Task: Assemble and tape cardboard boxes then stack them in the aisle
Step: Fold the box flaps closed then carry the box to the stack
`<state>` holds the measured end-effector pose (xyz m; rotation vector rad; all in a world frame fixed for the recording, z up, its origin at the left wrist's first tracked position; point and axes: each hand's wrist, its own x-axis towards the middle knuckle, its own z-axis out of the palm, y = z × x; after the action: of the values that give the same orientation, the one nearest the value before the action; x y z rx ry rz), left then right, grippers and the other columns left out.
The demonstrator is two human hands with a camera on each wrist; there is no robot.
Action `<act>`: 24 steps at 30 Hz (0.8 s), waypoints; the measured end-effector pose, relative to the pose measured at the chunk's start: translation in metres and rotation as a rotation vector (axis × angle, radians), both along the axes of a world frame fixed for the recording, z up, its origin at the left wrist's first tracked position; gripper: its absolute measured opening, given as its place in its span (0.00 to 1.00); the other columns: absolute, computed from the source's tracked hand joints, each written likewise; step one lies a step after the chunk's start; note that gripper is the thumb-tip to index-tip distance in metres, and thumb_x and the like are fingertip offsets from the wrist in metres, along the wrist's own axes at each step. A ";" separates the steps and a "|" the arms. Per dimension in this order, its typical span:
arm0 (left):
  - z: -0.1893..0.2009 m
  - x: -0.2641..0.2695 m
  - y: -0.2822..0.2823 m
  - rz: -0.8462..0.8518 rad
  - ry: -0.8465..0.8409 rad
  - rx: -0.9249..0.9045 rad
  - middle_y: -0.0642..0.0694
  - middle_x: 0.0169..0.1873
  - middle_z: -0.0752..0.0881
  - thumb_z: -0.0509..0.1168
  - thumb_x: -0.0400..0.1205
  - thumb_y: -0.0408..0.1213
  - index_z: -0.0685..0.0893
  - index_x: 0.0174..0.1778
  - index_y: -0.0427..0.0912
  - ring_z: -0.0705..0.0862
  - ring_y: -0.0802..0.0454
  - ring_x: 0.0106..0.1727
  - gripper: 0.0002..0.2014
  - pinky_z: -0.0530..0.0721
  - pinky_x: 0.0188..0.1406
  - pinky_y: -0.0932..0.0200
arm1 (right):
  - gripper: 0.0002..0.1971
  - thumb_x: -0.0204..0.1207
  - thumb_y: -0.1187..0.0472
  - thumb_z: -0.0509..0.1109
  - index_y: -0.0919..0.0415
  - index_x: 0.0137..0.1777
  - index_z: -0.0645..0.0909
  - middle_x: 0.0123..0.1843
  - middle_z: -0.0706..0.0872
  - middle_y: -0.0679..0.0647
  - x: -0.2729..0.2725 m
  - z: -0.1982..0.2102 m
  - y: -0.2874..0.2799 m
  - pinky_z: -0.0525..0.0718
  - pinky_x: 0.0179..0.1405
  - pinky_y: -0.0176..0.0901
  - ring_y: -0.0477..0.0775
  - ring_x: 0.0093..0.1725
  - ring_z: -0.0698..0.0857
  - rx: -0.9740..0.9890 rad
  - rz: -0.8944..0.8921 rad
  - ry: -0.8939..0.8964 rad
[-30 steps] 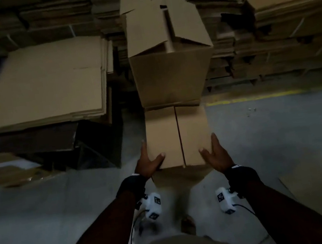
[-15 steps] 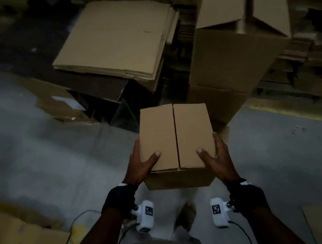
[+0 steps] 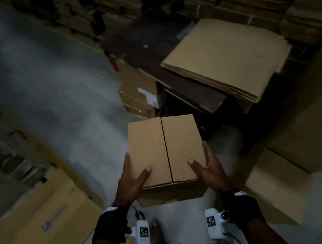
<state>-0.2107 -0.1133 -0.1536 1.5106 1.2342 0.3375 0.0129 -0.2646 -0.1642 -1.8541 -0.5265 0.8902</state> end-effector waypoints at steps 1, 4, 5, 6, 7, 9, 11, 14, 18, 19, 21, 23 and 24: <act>0.003 -0.011 0.009 0.029 -0.014 0.011 0.51 0.84 0.65 0.72 0.77 0.61 0.44 0.89 0.61 0.70 0.50 0.79 0.52 0.71 0.78 0.49 | 0.46 0.79 0.51 0.78 0.38 0.89 0.51 0.88 0.63 0.45 -0.006 0.003 0.014 0.69 0.83 0.53 0.50 0.85 0.66 0.019 0.022 0.006; 0.015 -0.044 0.046 0.118 -0.067 0.052 0.57 0.81 0.66 0.72 0.76 0.61 0.46 0.89 0.63 0.70 0.54 0.78 0.51 0.71 0.78 0.51 | 0.47 0.79 0.51 0.78 0.38 0.89 0.50 0.89 0.63 0.45 -0.028 0.014 0.069 0.69 0.84 0.60 0.49 0.85 0.66 0.066 0.110 0.015; 0.020 -0.051 0.058 0.137 -0.069 0.065 0.57 0.81 0.66 0.72 0.77 0.60 0.46 0.89 0.63 0.69 0.56 0.77 0.50 0.70 0.79 0.51 | 0.47 0.79 0.51 0.78 0.39 0.89 0.50 0.89 0.63 0.44 -0.032 0.018 0.086 0.69 0.84 0.61 0.49 0.85 0.66 0.081 0.132 0.020; 0.023 -0.056 0.070 0.152 -0.069 0.079 0.57 0.81 0.65 0.72 0.77 0.60 0.47 0.89 0.63 0.68 0.58 0.76 0.50 0.69 0.79 0.51 | 0.47 0.79 0.51 0.78 0.39 0.89 0.50 0.88 0.63 0.44 -0.035 0.022 0.101 0.70 0.83 0.61 0.49 0.85 0.67 0.094 0.146 0.021; 0.026 -0.060 0.083 0.164 -0.075 0.089 0.58 0.81 0.64 0.72 0.78 0.60 0.47 0.89 0.62 0.67 0.59 0.76 0.49 0.68 0.79 0.52 | 0.47 0.79 0.50 0.78 0.40 0.89 0.51 0.87 0.64 0.43 -0.037 0.025 0.118 0.71 0.83 0.61 0.48 0.84 0.68 0.108 0.152 0.021; 0.035 -0.062 0.108 0.182 -0.104 0.105 0.63 0.80 0.63 0.71 0.77 0.61 0.48 0.88 0.63 0.66 0.59 0.78 0.49 0.68 0.80 0.53 | 0.47 0.78 0.49 0.78 0.41 0.90 0.52 0.85 0.64 0.39 -0.036 0.032 0.150 0.72 0.82 0.59 0.46 0.82 0.70 0.132 0.160 0.018; 0.042 -0.059 0.137 0.199 -0.122 0.121 0.65 0.77 0.63 0.71 0.77 0.61 0.48 0.88 0.64 0.67 0.59 0.78 0.49 0.69 0.79 0.53 | 0.46 0.79 0.53 0.78 0.45 0.90 0.52 0.85 0.64 0.39 -0.032 0.037 0.185 0.72 0.83 0.53 0.43 0.82 0.69 0.161 0.171 0.002; 0.053 -0.044 0.189 0.215 -0.134 0.166 0.66 0.76 0.62 0.71 0.77 0.61 0.48 0.89 0.62 0.66 0.61 0.76 0.49 0.68 0.77 0.57 | 0.44 0.81 0.59 0.76 0.50 0.90 0.52 0.83 0.61 0.38 -0.017 0.047 0.242 0.70 0.72 0.25 0.22 0.75 0.67 0.235 0.183 -0.024; 0.069 -0.009 0.271 0.211 -0.147 0.239 0.67 0.77 0.62 0.70 0.77 0.60 0.50 0.89 0.60 0.66 0.64 0.76 0.48 0.67 0.74 0.62 | 0.45 0.80 0.57 0.77 0.51 0.90 0.54 0.88 0.60 0.41 0.015 0.061 0.323 0.66 0.85 0.42 0.35 0.84 0.63 0.317 0.145 -0.052; 0.073 0.001 0.292 0.220 -0.158 0.258 0.67 0.77 0.62 0.71 0.77 0.60 0.51 0.89 0.60 0.67 0.63 0.76 0.48 0.67 0.74 0.62 | 0.46 0.78 0.53 0.79 0.50 0.90 0.54 0.88 0.61 0.42 0.024 0.065 0.344 0.65 0.86 0.50 0.40 0.86 0.63 0.341 0.128 -0.055; 0.083 0.021 0.334 0.238 -0.178 0.280 0.66 0.78 0.64 0.71 0.76 0.60 0.53 0.89 0.60 0.68 0.63 0.77 0.48 0.68 0.76 0.61 | 0.49 0.74 0.46 0.79 0.46 0.90 0.55 0.88 0.63 0.43 0.043 0.076 0.385 0.66 0.86 0.57 0.43 0.86 0.65 0.369 0.123 -0.058; 0.096 0.041 0.372 0.244 -0.184 0.297 0.66 0.78 0.64 0.71 0.76 0.60 0.54 0.89 0.59 0.68 0.64 0.77 0.48 0.68 0.76 0.60 | 0.47 0.76 0.51 0.79 0.46 0.90 0.54 0.88 0.64 0.44 0.063 0.087 0.424 0.67 0.85 0.58 0.44 0.85 0.66 0.375 0.120 -0.054; 0.102 0.051 0.391 0.245 -0.187 0.313 0.66 0.78 0.63 0.71 0.76 0.60 0.55 0.89 0.59 0.68 0.64 0.77 0.47 0.68 0.75 0.61 | 0.46 0.78 0.54 0.79 0.46 0.90 0.54 0.88 0.63 0.45 0.074 0.093 0.441 0.67 0.85 0.57 0.44 0.85 0.66 0.378 0.121 -0.055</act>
<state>-0.1597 0.2772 -0.0517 1.5481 1.2590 0.8484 0.0865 0.1768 -0.0715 -1.5176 -0.7906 0.7596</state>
